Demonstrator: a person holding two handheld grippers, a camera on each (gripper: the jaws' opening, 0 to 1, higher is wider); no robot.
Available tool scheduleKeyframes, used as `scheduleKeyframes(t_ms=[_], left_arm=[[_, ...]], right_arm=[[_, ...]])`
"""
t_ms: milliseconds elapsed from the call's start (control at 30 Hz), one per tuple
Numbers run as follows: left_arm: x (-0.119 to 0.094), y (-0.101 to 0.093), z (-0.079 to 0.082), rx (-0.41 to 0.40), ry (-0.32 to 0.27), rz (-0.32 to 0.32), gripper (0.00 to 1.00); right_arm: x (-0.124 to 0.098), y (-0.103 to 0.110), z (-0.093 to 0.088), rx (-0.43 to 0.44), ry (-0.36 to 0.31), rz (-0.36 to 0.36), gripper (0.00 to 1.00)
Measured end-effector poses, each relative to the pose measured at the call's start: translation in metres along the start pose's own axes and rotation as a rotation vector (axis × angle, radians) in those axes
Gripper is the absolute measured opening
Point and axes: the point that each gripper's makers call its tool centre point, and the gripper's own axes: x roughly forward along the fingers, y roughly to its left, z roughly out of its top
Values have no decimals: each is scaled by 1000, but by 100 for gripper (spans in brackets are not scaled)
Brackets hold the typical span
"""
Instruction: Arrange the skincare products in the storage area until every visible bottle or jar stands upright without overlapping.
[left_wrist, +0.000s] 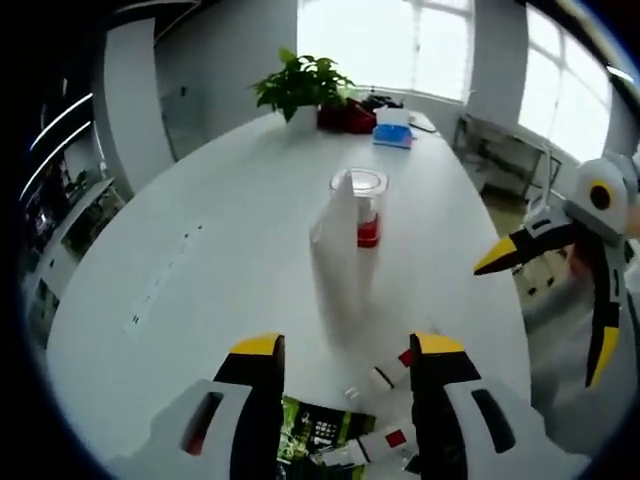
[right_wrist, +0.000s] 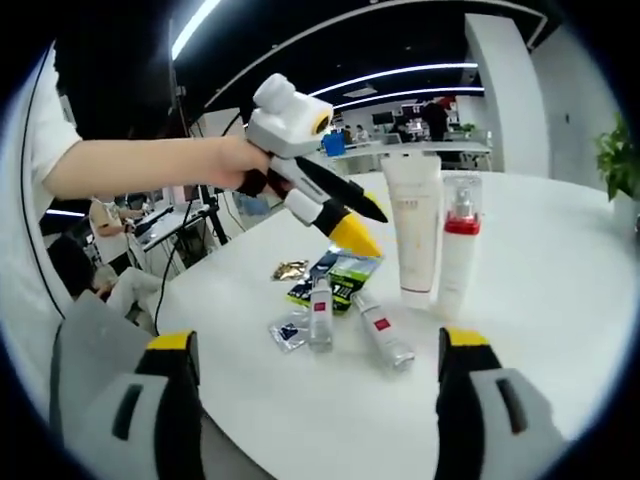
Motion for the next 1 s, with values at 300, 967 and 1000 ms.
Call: scheduleKeyframes(t_ms=[300, 967, 1000], left_arm=[[-19, -16, -33, -108, 4, 52, 65], [-71, -45, -86, -308, -64, 163, 81], [-74, -44, -89, -315, -67, 180, 85]], right_arm=[[-3, 1, 1, 1, -1, -6, 100], [-10, 8, 3, -8, -1, -4, 100], [-11, 8, 3, -8, -1, -4, 100]])
